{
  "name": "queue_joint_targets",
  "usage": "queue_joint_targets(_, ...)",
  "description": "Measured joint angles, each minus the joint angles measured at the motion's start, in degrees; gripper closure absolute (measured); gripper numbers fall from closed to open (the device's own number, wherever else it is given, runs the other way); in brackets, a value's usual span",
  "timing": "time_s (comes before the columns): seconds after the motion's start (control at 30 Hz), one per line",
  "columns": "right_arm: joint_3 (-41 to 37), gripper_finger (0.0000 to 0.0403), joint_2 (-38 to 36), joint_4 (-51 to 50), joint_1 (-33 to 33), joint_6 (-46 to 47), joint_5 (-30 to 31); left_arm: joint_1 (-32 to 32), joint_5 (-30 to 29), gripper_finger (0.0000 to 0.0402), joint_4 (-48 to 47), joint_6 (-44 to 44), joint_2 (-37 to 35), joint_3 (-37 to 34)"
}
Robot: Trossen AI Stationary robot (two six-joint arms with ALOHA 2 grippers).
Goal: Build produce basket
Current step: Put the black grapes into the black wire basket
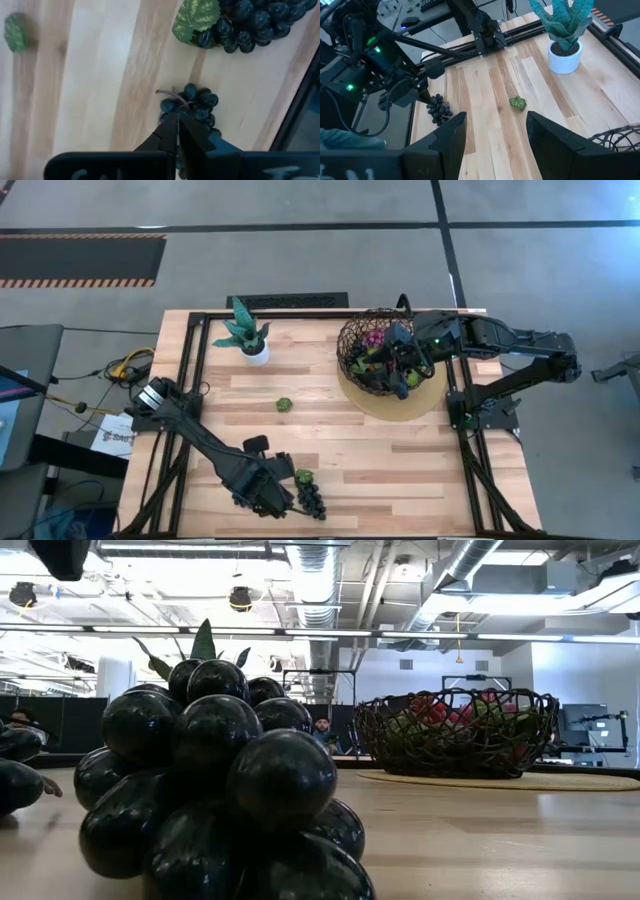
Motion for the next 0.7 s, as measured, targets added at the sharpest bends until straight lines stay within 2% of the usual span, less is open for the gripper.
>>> queue_joint_targets(0.13, 0.0, 0.0177, 0.0, -0.2, 0.0, 0.0, 0.0, 0.3, 3.3, 0.0388, 0.1, -6.0, 0.0, 0.0)
queue_joint_targets(0.3, 0.0, 0.0177, 0.0, -0.2, 0.0, -0.4, 0.0, 0.6, 5.3, 0.0364, 0.9, -2.5, 0.1, 0.0)
queue_joint_targets(0.57, 0.0, 0.0177, 0.0, -0.3, 0.0, -0.6, 0.0, 0.7, 4.4, 0.0246, 1.1, -4.4, 0.2, 0.0)
queue_joint_targets(0.7, 0.0, 0.0177, 0.0, -0.2, 0.0, -1.4, 0.0, 0.8, 6.0, 0.0208, 2.2, -6.0, 1.4, 0.0)
